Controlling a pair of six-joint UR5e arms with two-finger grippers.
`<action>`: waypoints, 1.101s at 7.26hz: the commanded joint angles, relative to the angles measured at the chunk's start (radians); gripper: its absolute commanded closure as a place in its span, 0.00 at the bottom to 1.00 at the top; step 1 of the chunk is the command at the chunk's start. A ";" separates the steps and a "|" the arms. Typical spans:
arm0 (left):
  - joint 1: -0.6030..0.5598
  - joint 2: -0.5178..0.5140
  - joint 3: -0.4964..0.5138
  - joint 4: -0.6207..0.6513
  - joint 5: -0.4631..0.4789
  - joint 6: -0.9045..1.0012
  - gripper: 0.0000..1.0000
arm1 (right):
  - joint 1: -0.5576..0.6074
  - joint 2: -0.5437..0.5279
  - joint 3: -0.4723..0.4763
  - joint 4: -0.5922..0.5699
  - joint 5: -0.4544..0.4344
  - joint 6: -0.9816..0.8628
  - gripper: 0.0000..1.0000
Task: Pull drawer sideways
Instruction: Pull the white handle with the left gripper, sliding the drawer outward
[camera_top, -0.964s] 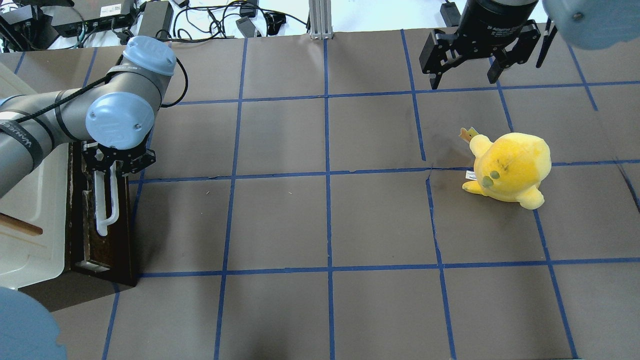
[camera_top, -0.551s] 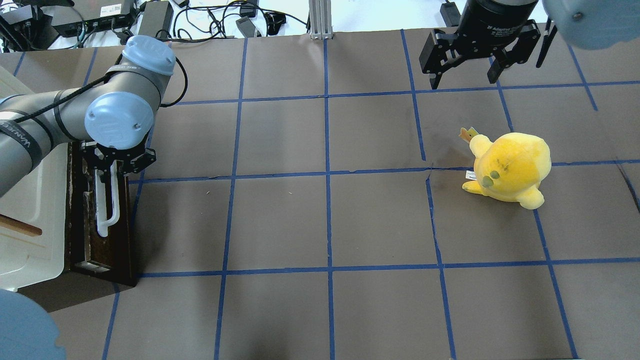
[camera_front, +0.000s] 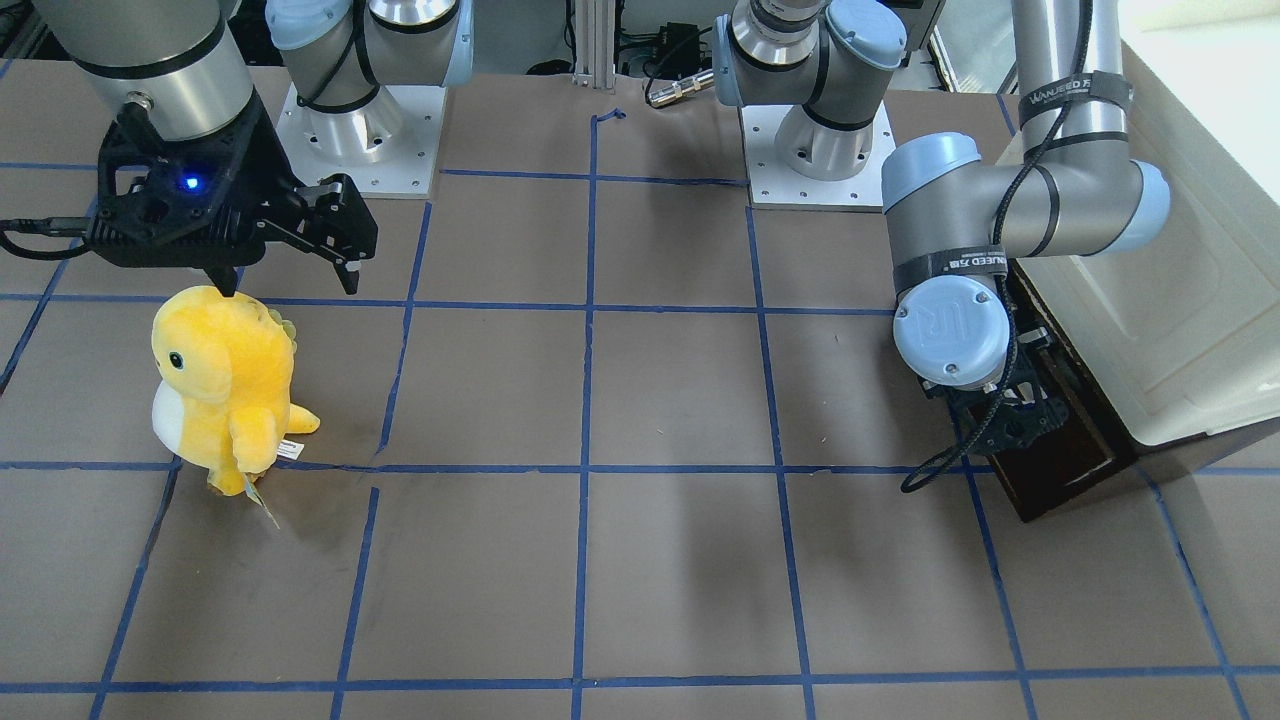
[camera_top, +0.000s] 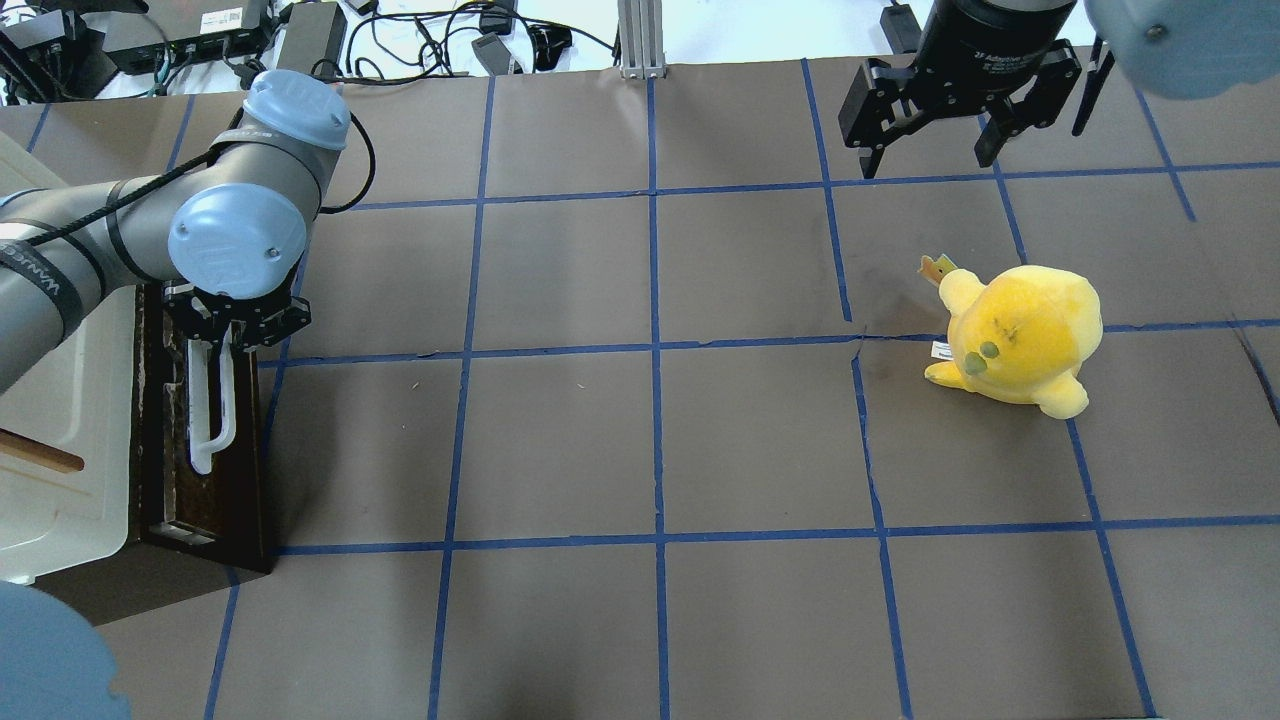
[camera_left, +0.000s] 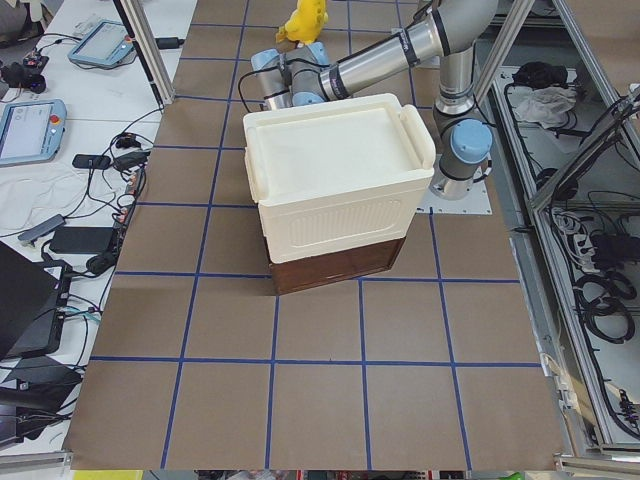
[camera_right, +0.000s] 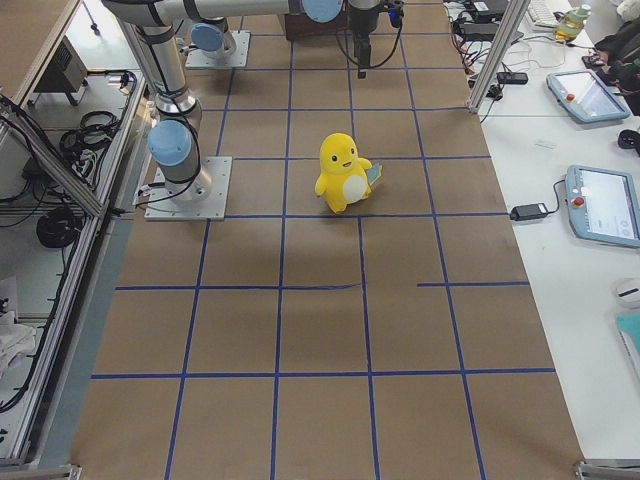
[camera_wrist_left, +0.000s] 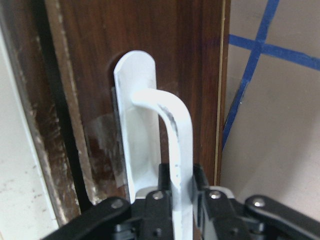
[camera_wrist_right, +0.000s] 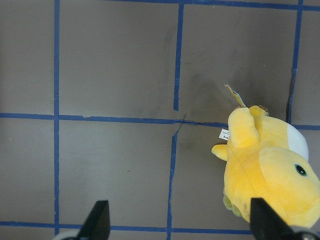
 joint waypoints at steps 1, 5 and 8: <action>-0.002 -0.004 0.002 0.001 -0.002 -0.002 1.00 | 0.000 0.000 0.000 0.000 0.001 0.000 0.00; -0.035 -0.011 0.046 -0.055 -0.002 -0.018 1.00 | 0.000 0.000 0.000 0.000 0.001 0.000 0.00; -0.048 -0.015 0.049 -0.056 0.000 -0.042 1.00 | 0.000 0.000 0.000 0.000 0.001 0.000 0.00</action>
